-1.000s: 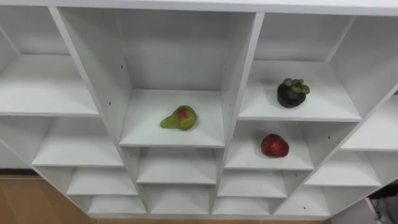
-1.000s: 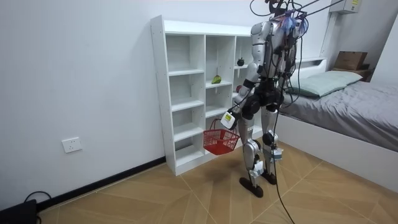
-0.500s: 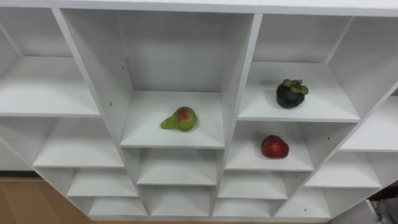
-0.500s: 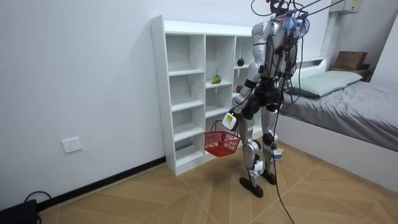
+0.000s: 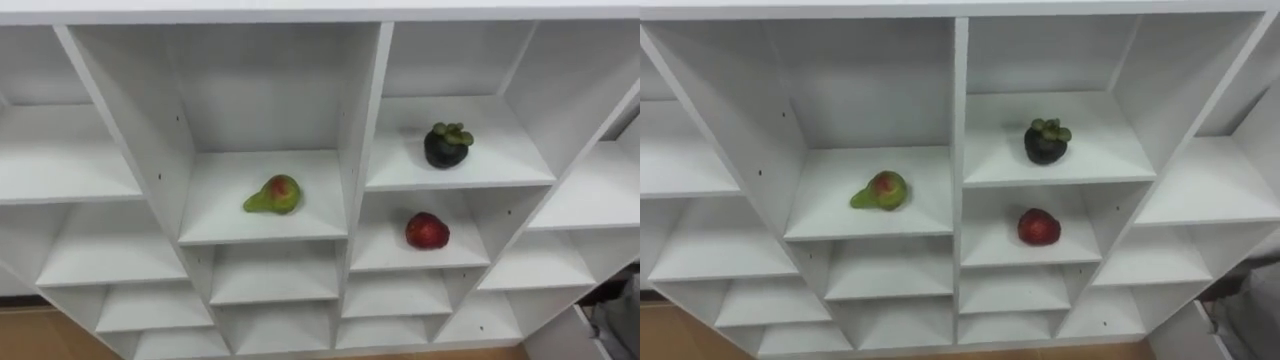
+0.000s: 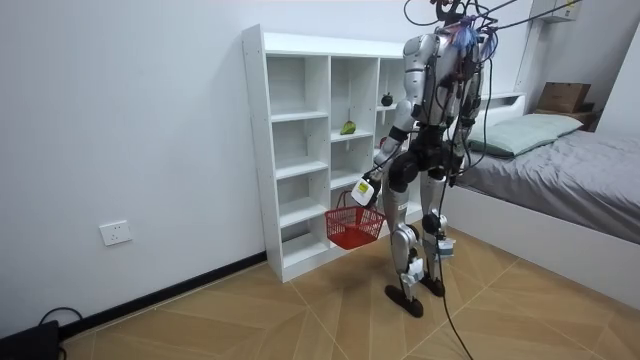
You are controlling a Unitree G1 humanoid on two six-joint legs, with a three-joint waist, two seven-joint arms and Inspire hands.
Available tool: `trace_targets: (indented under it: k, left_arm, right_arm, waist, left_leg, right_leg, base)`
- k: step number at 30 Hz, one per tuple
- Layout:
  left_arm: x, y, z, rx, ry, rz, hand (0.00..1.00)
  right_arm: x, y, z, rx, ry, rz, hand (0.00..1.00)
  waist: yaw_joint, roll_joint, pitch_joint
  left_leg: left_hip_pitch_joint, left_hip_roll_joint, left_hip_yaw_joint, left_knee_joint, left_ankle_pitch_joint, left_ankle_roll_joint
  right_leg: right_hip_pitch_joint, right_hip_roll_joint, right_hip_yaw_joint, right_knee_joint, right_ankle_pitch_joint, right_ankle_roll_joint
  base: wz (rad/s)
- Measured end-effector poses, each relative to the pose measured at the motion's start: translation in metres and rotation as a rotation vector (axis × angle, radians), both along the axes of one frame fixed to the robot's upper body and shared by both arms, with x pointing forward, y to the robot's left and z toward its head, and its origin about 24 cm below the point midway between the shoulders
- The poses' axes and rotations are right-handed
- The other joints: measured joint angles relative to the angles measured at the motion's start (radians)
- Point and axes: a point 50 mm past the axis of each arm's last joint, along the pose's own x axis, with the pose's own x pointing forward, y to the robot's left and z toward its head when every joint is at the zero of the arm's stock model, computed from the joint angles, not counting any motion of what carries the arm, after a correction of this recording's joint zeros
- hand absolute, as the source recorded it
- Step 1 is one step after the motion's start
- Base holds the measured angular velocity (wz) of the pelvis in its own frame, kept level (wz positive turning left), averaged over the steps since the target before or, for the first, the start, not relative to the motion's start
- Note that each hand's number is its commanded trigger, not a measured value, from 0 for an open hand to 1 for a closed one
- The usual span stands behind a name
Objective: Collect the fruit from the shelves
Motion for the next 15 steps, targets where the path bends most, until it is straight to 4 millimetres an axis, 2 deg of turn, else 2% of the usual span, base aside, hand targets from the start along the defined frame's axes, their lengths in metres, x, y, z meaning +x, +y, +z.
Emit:
trace_targets:
  k: [2,8,13,15]
  left_arm:
    - [0.003,0.004,0.001,0.028,-0.006,-0.002,1.00]
    - [0.002,0.006,0.002,0.051,-0.004,-0.005,1.00]
    - [0.007,0.002,0.001,0.045,-0.015,-0.028,1.00]
    - [0.008,0.002,0.002,0.050,-0.026,-0.034,1.00]
  right_arm:
    - [0.009,-0.005,0.005,-0.025,-0.043,-0.099,0.00]
    - [0.026,-0.013,0.013,-0.078,-0.091,-0.230,0.00]
    - [0.053,-0.018,0.030,-0.176,-0.148,-0.226,0.00]
    - [0.065,-0.022,0.041,-0.279,-0.164,-0.170,0.00]
  waist:
    - [-0.004,0.000,0.0000]
    - [-0.006,0.004,-0.0020]
    - [-0.006,0.008,-0.0040]
    - [0.001,0.009,-0.0042]
  left_leg:
    - [0.002,0.000,0.003,-0.009,0.000,0.000]
    - [0.003,0.000,0.012,-0.007,0.000,0.000]
    - [-0.023,-0.001,0.022,0.003,0.000,0.000]
    - [-0.020,0.000,0.028,0.003,0.000,0.000]
  right_leg:
    - [-0.003,0.003,0.003,0.000,0.000,0.000]
    - [-0.009,0.010,0.017,0.006,0.000,0.000]
    - [-0.038,0.009,0.028,0.016,0.000,-0.001]
    - [-0.037,0.009,0.033,0.017,0.000,-0.001]
  base:
    - [-0.04]
    - [-0.06]
    - [-0.06]
    - [-0.06]
